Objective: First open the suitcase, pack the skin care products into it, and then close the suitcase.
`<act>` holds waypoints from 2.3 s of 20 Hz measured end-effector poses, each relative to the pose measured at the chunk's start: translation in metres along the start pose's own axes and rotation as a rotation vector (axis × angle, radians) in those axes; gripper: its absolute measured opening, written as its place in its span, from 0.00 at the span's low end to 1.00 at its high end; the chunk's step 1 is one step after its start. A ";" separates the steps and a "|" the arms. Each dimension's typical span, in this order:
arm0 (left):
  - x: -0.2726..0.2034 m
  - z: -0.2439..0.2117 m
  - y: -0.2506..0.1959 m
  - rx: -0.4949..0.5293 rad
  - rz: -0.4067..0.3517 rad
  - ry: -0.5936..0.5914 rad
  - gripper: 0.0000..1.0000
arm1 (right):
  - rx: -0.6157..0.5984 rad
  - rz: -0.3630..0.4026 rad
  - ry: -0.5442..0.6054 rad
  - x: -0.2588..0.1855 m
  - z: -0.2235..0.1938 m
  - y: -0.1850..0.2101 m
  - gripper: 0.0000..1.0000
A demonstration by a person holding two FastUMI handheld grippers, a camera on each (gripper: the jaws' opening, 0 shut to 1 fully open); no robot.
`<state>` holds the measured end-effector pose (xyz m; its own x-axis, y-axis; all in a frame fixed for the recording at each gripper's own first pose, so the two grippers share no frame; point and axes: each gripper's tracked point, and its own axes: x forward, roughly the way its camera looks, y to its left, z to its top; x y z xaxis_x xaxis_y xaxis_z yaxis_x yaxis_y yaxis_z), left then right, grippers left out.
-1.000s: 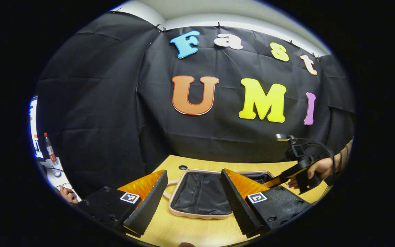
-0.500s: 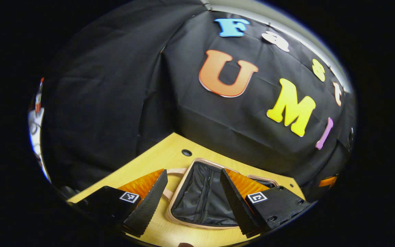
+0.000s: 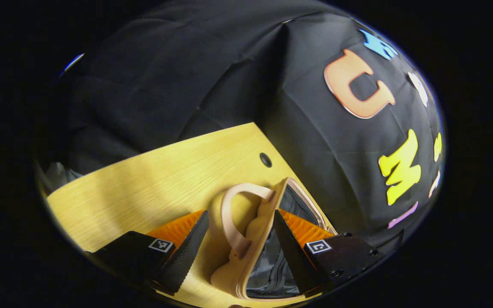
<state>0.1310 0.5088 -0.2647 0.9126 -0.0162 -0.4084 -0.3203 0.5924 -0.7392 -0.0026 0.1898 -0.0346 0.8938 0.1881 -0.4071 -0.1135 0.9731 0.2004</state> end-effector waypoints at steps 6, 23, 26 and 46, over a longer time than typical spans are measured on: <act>0.029 -0.010 0.015 -0.052 0.038 0.062 0.51 | -0.015 -0.082 -0.026 -0.021 -0.001 -0.023 0.82; -0.023 0.041 -0.091 0.470 0.106 -0.075 0.03 | 0.032 0.008 -0.064 -0.028 -0.002 -0.034 0.82; -0.042 0.050 -0.132 0.529 0.091 -0.142 0.03 | 0.042 0.020 -0.067 -0.027 -0.004 -0.046 0.82; -0.122 -0.118 -0.366 0.645 -0.226 -0.245 0.03 | 0.056 0.096 -0.121 -0.022 0.013 -0.138 0.82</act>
<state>0.1066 0.1991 -0.0078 0.9937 -0.0582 -0.0959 0.0272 0.9544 -0.2972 -0.0012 0.0494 -0.0414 0.9260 0.2596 -0.2741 -0.1800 0.9419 0.2837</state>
